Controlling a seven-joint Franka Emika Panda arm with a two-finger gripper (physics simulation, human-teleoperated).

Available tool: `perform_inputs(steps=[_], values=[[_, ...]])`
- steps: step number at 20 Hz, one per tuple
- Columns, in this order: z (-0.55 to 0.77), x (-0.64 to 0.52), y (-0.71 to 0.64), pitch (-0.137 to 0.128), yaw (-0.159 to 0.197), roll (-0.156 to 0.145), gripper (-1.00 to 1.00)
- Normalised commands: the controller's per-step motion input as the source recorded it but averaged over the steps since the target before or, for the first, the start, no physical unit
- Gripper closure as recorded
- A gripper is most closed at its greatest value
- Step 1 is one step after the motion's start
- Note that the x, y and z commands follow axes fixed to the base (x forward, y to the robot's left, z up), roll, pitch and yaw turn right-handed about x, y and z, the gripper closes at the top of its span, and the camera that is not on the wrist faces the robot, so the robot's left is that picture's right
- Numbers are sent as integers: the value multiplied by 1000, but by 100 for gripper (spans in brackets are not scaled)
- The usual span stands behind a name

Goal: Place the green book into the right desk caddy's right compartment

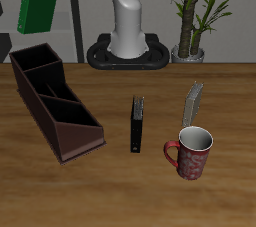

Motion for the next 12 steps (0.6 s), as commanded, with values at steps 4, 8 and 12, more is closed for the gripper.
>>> perform_inputs(steps=[4, 8, 12], values=[[-22, -251, -139, -7, -7, -12, 100], [-66, -136, -150, -13, -13, -39, 100], [-169, -17, -97, 16, -18, -18, 100]])
